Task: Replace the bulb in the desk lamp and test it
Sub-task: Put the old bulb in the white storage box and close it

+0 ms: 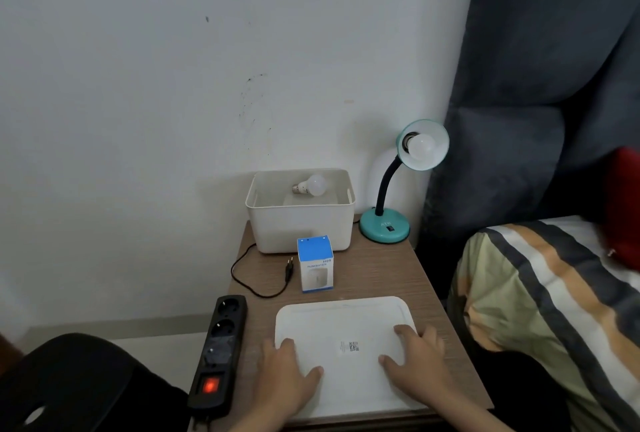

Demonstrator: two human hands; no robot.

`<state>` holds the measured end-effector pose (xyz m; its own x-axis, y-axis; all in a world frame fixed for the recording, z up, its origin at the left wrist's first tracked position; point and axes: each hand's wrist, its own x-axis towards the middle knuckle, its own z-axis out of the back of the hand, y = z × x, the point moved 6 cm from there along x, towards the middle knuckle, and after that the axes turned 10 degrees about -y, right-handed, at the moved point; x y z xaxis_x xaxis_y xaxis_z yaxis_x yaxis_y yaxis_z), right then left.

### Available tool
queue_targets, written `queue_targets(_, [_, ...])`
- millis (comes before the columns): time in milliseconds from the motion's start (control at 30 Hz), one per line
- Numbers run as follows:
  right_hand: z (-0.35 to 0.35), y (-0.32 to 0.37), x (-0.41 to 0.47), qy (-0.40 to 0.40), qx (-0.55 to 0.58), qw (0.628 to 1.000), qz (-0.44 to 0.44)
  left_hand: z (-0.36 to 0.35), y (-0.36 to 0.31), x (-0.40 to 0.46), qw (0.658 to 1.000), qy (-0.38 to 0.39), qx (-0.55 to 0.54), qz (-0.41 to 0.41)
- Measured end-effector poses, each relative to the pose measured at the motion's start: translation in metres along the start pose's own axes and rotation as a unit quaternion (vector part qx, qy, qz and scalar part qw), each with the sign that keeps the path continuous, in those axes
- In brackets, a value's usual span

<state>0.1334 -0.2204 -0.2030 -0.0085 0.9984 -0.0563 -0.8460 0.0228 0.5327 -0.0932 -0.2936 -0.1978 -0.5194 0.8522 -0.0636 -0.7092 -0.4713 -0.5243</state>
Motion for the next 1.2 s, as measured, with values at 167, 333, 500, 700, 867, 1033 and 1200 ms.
queue_targets(167, [0.018,0.004,-0.007,-0.041,0.022,0.999,0.028,0.016,0.000,-0.004,0.995,-0.048,-0.073,-0.042])
queue_targets(333, [0.053,0.025,-0.003,-0.089,0.000,0.993,0.078,0.051,-0.010,0.003,0.982,-0.106,-0.143,-0.066])
queue_targets(500, [0.091,0.066,0.019,-0.145,0.039,0.980,0.131,0.101,-0.033,0.037,0.972,-0.150,-0.157,-0.087])
queue_targets(700, [0.107,0.123,0.074,-0.163,0.084,0.968,0.171,0.143,-0.055,0.104,0.971,-0.170,-0.148,-0.074])
queue_targets(867, [0.098,0.163,0.140,-0.144,0.084,0.972,0.165,0.159,-0.070,0.168,0.973,-0.178,-0.130,-0.071])
queue_targets(1033, [0.082,0.192,0.197,-0.104,0.091,0.979,0.153,0.164,-0.082,0.232,0.978,-0.166,-0.112,-0.064])
queue_targets(1200, [0.063,0.204,0.238,-0.081,0.094,0.984,0.128,0.151,-0.089,0.278,0.984,-0.144,-0.076,-0.073])
